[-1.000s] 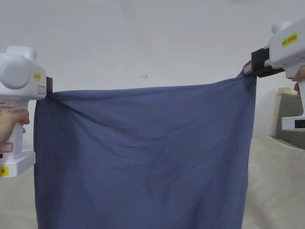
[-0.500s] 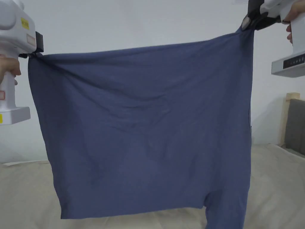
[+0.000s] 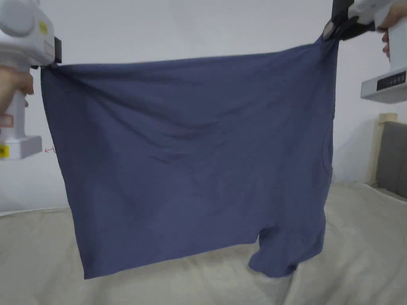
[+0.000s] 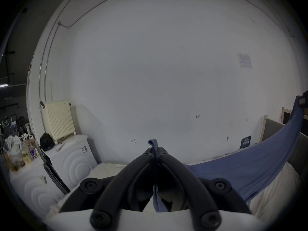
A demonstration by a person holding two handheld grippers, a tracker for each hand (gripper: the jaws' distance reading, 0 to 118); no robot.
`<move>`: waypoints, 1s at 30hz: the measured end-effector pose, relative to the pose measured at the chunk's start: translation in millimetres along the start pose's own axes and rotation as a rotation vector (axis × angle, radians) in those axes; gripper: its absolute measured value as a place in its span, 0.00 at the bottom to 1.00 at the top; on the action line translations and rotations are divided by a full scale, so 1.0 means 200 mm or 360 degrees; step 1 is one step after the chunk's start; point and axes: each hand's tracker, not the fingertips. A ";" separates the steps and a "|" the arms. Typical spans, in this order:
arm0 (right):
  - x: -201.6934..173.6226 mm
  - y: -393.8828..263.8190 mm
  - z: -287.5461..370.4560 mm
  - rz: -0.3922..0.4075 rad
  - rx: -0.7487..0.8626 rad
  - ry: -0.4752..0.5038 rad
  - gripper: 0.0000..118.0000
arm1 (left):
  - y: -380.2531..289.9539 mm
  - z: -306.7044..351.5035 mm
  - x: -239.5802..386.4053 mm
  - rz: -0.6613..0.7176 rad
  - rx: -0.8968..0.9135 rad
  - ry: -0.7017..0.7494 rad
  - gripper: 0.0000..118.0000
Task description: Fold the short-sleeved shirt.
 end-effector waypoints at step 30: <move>0.51 -2.15 0.02 -0.0204 -0.0846 -0.0210 0.02 | -2.01 0.41 0.16 -0.0010 -0.1021 -0.0162 0.01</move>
